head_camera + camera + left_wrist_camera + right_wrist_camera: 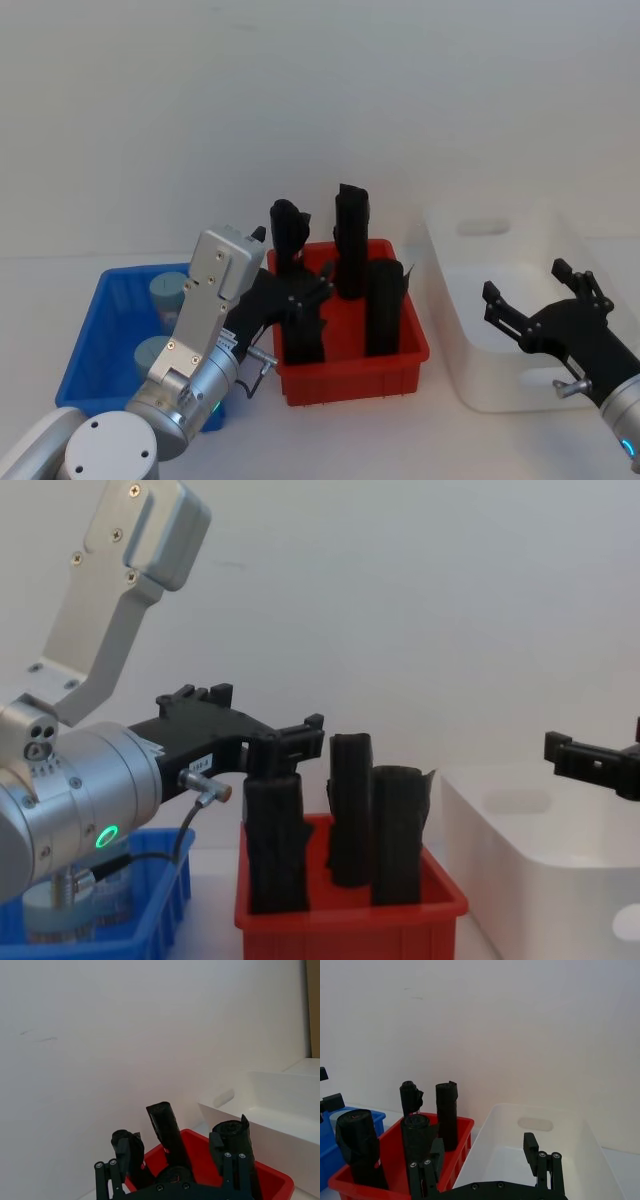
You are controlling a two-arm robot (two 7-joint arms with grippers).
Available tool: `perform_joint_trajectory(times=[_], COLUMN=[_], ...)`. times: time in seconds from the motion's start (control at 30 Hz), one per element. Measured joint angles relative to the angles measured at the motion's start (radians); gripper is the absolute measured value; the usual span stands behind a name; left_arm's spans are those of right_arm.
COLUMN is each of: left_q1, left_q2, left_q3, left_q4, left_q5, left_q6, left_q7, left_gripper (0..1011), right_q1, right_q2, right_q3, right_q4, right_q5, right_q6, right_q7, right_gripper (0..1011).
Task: Pick the cotton swabs from the blue box and place them into the white box.
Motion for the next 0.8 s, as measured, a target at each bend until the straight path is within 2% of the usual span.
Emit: perform_joint_trajectory(times=[0.8], left_q1=[0.0], left_q2=[0.0], left_q3=[0.0], left_q4=[0.0], left_q5=[0.0], left_q6=[0.0], left_q7=[0.0], left_gripper=[1003], right_q1=[0.0], right_q2=[0.0], right_q3=[0.0], right_q4=[0.0], right_q5=[0.0], right_q6=[0.0], right_q7=[0.0], right_gripper=[1001])
